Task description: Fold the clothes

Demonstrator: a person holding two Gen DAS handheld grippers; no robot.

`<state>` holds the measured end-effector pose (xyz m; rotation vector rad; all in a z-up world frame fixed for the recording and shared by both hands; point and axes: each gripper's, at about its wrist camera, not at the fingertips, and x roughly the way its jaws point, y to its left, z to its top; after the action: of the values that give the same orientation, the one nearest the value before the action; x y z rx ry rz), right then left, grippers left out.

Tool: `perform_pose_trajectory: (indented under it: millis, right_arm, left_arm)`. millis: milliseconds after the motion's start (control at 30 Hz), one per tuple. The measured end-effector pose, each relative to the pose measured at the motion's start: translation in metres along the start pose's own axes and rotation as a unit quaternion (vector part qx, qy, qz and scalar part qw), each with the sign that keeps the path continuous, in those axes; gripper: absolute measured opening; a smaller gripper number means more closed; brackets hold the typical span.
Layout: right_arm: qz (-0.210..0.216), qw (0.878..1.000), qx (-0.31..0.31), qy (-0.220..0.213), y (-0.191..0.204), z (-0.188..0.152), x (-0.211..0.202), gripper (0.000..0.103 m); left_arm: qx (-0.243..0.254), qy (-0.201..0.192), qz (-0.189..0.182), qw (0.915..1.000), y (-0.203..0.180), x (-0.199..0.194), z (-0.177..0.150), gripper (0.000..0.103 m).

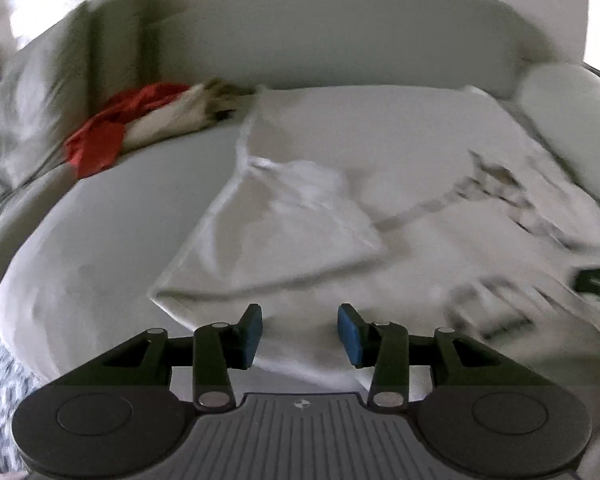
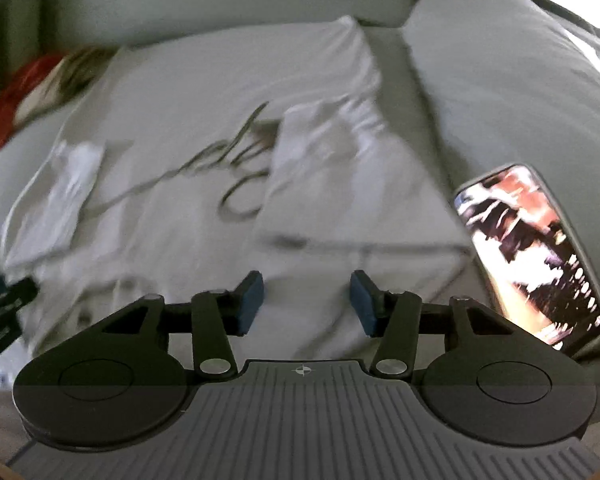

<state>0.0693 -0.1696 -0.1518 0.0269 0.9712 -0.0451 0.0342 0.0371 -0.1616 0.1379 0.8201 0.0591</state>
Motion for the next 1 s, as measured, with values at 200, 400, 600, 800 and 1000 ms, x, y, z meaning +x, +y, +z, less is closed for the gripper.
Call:
perform_pose_trajectory:
  millis: [200,400,600,800,1000]
  right_arm:
    - [0.026,0.998,-0.035,-0.042,0.016,-0.024,-0.044,0.052]
    - [0.042,0.998,-0.053,-0.017,0.033,-0.021,-0.023,0.052]
    - [0.059,0.997,-0.042,0.016,0.023,-0.040,-0.032,0.055]
    - [0.111,0.994,-0.002,0.014,0.007,-0.054,-0.075,0.054]
    - [0.172,0.982,0.027,-0.071,-0.008,-0.051,-0.135,0.057]
  left_arm:
    - [0.019,-0.063,-0.023,0.9976,-0.016,-0.040,-0.010,0.041]
    - [0.028,-0.024,-0.044,0.9984,-0.027,-0.019,-0.006,0.042]
    - [0.017,0.064,-0.063,0.9958,-0.019,-0.012,-0.015,0.042]
    - [-0.021,0.056,-0.075,0.9954,-0.004,-0.060,-0.024,0.046]
    - [-0.066,-0.035,-0.031,0.9968,0.019,-0.124,-0.017,0.055]
